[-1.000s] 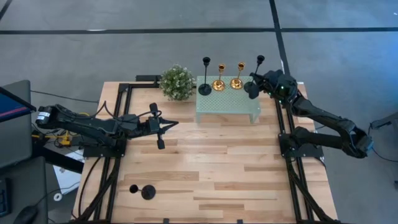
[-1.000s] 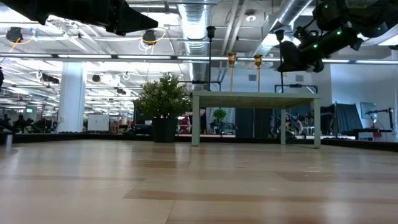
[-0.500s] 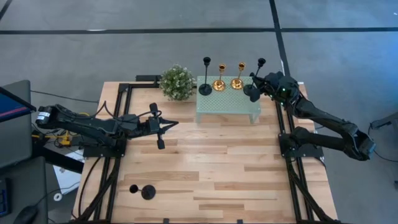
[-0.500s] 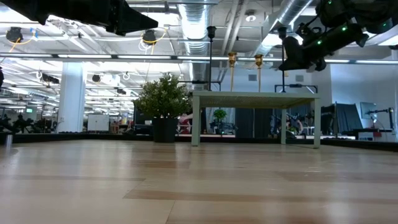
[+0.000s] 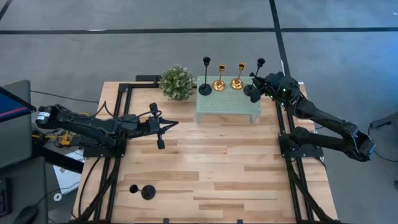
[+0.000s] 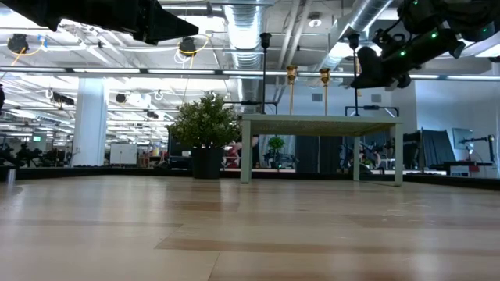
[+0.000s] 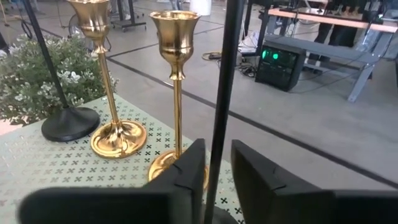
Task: Pick & Place candle stick holders
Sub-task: Adjust the right black candle holder on the shelf, then put the black candle holder on the shelf
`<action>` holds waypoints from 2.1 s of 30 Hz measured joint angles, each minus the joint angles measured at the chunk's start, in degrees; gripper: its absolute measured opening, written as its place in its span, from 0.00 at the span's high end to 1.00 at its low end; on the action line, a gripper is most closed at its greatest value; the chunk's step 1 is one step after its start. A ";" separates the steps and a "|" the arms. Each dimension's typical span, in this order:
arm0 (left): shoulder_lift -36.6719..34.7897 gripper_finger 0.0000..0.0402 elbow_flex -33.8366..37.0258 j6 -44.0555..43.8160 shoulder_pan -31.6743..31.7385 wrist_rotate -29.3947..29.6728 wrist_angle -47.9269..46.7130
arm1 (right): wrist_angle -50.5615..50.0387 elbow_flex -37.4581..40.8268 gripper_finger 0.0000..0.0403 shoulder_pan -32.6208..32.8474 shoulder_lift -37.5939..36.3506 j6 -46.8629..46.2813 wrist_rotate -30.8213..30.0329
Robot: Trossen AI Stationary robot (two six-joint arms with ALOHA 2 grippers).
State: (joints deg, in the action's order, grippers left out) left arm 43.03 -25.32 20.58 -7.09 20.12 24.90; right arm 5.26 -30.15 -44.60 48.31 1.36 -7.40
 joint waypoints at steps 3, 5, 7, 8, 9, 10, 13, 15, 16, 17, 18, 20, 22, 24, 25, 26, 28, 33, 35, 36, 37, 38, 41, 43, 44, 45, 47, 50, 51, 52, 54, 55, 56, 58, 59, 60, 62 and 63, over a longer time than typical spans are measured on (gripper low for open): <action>0.00 0.98 0.00 0.00 0.00 -0.02 0.01 | 0.02 0.00 0.74 -0.02 0.01 0.52 0.00; 0.00 0.98 0.00 0.00 0.00 0.00 0.01 | -0.23 0.00 0.65 -0.02 0.02 0.57 -0.02; 0.00 0.98 0.00 0.00 0.00 -0.02 0.00 | -2.34 -0.67 0.55 -0.02 0.02 0.70 -0.02; 0.00 0.98 0.00 0.00 0.00 -0.02 0.00 | -4.05 -1.31 0.51 -0.02 0.01 0.75 -0.03; 0.00 0.98 0.00 0.00 0.00 0.00 0.01 | -5.97 -2.13 0.46 -0.02 0.00 0.74 -0.07; 0.00 0.98 0.00 0.00 0.00 -0.02 -0.01 | -8.12 -3.09 0.42 -0.02 0.00 0.73 -0.07; 0.00 0.98 0.00 0.00 0.00 -0.02 0.01 | -14.61 -5.76 0.35 -0.02 -0.41 0.40 -0.02; 0.00 0.98 0.00 0.00 0.00 0.00 0.00 | -18.73 -7.67 0.33 0.30 -1.02 0.24 0.32; 0.00 0.98 0.00 0.00 0.00 0.00 0.00 | -20.73 -8.43 0.33 0.68 -1.38 0.14 0.85; 0.00 0.98 0.00 0.00 0.00 -0.01 0.00 | -22.77 -9.09 0.33 1.13 -1.74 0.08 1.50; 0.00 0.98 0.00 0.00 0.00 -0.02 -0.01 | -24.62 -9.61 0.33 1.64 -2.10 0.04 2.10; 0.00 0.98 0.00 0.00 0.00 0.00 -0.01 | -28.26 -10.59 0.34 2.76 -3.20 -1.32 3.38; 0.00 0.98 0.00 0.00 0.00 -0.02 0.01 | -31.04 -11.14 0.35 4.10 -4.41 -3.40 4.08; 0.00 0.98 0.00 0.00 0.00 -0.02 0.01 | -33.96 -11.15 0.36 5.52 -5.62 -6.10 5.30; 0.00 0.98 0.00 0.00 0.00 -0.02 0.00 | -35.19 -11.15 0.37 6.30 -6.25 -7.51 6.17; 0.00 0.98 0.00 0.00 -0.01 -0.01 0.00 | -36.28 -11.15 0.37 7.11 -6.82 -8.87 6.85; 0.00 0.98 0.00 0.00 0.00 -0.01 0.00 | -38.80 -11.15 0.39 8.98 -7.85 -11.25 8.14; 0.00 0.98 0.00 0.00 0.00 0.00 -0.01 | -42.94 -11.15 0.43 14.47 -9.22 -13.44 9.10; 0.00 0.98 0.00 0.00 0.00 -0.02 -0.01 | -43.38 -11.15 0.45 16.71 -9.35 -13.44 9.09; 0.00 0.98 0.00 0.00 0.00 0.00 0.01 | -43.20 -11.15 0.46 17.78 -9.38 -13.44 9.09; 0.00 0.98 0.00 0.00 -0.01 -0.01 -0.01 | -43.15 -11.15 0.47 18.86 -9.38 -13.46 9.07; 0.00 0.98 0.00 0.00 -0.01 -0.01 -0.01 | -43.23 -11.15 0.48 19.94 -9.35 -13.46 9.07; 0.00 0.98 0.00 0.00 -0.01 -0.02 0.01 | -42.86 -10.93 0.52 22.85 -9.38 -13.44 9.05; 0.00 0.98 0.00 0.00 0.00 -0.02 0.01 | -42.73 -10.25 0.54 24.67 -9.35 -13.16 9.02; 0.00 0.98 0.00 -0.01 -0.01 -0.02 0.01 | -42.72 -9.80 0.55 25.49 -9.36 -13.01 9.01; 0.00 0.98 0.00 -0.02 0.00 -0.02 0.01 | -42.68 -9.33 0.56 26.24 -9.35 -13.02 8.98; 0.00 0.98 0.00 -0.01 0.00 -0.02 0.01 | -42.66 -8.47 0.59 27.70 -9.35 -12.87 8.94; 0.00 0.98 0.00 -0.02 -0.02 -0.02 0.01 | -40.41 -6.69 0.63 29.75 -9.35 -11.07 8.90; 0.00 0.98 0.00 -0.02 0.00 -0.02 0.01 | -38.95 -5.83 0.64 30.41 -9.35 -10.60 8.90; 0.00 0.98 0.00 -0.02 0.00 -0.02 0.01 | -37.55 -5.06 0.65 31.00 -9.34 -10.23 8.92; 0.00 0.98 0.00 -0.02 0.00 -0.02 0.03 | -35.16 -3.66 0.68 32.19 -9.33 -9.96 8.90; 0.00 0.98 -0.01 0.00 -0.01 -0.02 0.03 | -33.64 -2.92 0.69 32.70 -9.33 -9.96 8.90; 0.00 0.98 0.00 -0.02 -0.02 -0.02 0.03 | -31.95 -2.04 0.70 33.21 -9.33 -9.93 8.91; 0.00 0.98 0.00 -0.02 0.00 -0.02 0.03 | -29.05 -0.20 0.72 33.98 -9.33 -9.70 8.90; 0.00 0.98 0.00 -0.02 0.00 -0.02 0.03 | -28.67 0.12 0.72 34.21 -9.29 -8.93 8.90; 0.00 0.98 0.00 -0.02 -0.02 -0.02 0.03 | -28.31 0.15 0.73 34.38 -9.29 -7.80 8.90; 0.00 0.98 0.00 -0.02 -0.02 -0.02 0.03 | -27.87 0.11 0.73 34.45 -9.36 -6.43 8.90; 0.00 0.98 0.00 -0.02 -0.02 -0.02 0.04 | -27.84 0.11 0.73 34.45 -9.33 -6.16 8.90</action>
State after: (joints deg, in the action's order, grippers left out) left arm 43.03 -25.32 20.56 -7.11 20.10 24.93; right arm -22.58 -30.04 -10.15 38.99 -4.80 1.50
